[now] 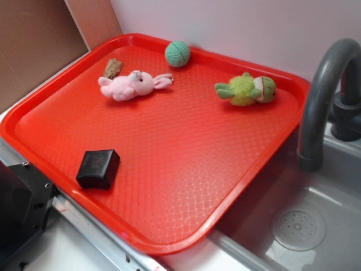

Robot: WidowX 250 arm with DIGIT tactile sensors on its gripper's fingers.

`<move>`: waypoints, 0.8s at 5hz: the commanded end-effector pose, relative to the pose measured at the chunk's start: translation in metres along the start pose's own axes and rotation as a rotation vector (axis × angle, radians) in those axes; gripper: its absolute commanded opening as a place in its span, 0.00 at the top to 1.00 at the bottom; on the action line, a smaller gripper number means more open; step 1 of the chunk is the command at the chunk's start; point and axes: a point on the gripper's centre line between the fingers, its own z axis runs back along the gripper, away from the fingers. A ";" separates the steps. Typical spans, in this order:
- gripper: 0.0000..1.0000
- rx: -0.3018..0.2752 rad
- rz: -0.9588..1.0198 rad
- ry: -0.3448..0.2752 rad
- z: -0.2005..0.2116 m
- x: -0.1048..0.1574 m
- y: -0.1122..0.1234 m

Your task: Grab the green animal.

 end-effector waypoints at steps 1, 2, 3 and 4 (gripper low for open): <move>0.00 0.000 0.000 0.000 0.000 0.000 0.000; 0.00 0.012 0.012 -0.016 -0.002 0.006 0.003; 0.00 0.027 0.005 -0.081 -0.017 0.023 0.005; 0.00 0.019 -0.047 -0.131 -0.046 0.050 0.001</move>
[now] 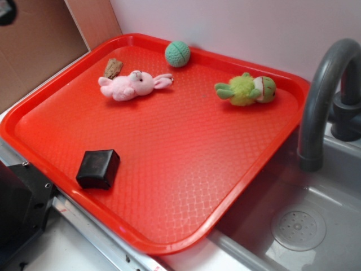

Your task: Grab the green animal.

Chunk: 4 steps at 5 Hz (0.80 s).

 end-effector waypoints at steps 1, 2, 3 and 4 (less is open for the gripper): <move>0.00 -0.006 -0.145 -0.114 -0.052 0.057 -0.014; 0.00 -0.100 -0.360 -0.151 -0.079 0.092 -0.040; 0.00 -0.064 -0.469 -0.134 -0.108 0.121 -0.063; 0.00 -0.054 -0.529 -0.122 -0.128 0.143 -0.076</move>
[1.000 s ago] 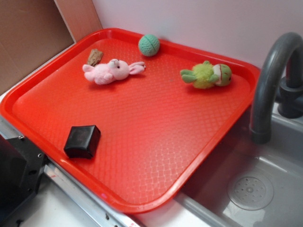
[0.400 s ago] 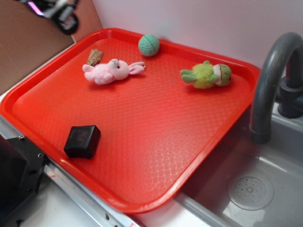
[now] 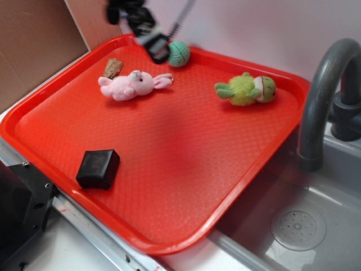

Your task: Grab the green animal.

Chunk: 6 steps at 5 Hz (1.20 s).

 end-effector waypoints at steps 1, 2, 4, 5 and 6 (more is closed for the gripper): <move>0.00 -0.009 -0.139 -0.018 -0.034 0.058 -0.018; 0.00 -0.042 -0.180 0.033 -0.059 0.063 -0.026; 0.00 -0.151 -0.285 0.095 -0.090 0.059 -0.041; 0.00 -0.158 -0.277 0.125 -0.103 0.059 -0.042; 1.00 -0.147 -0.273 0.129 -0.109 0.057 -0.045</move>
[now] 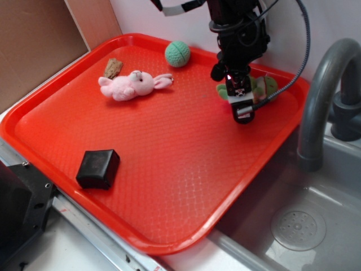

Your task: Grab the green animal.

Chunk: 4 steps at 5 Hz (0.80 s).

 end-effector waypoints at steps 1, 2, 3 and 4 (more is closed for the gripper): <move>1.00 0.053 0.010 -0.026 0.003 0.009 -0.014; 1.00 0.042 0.061 0.041 0.016 -0.002 -0.017; 1.00 0.028 0.317 0.110 0.062 -0.039 -0.014; 1.00 0.038 0.564 0.067 0.100 -0.080 -0.018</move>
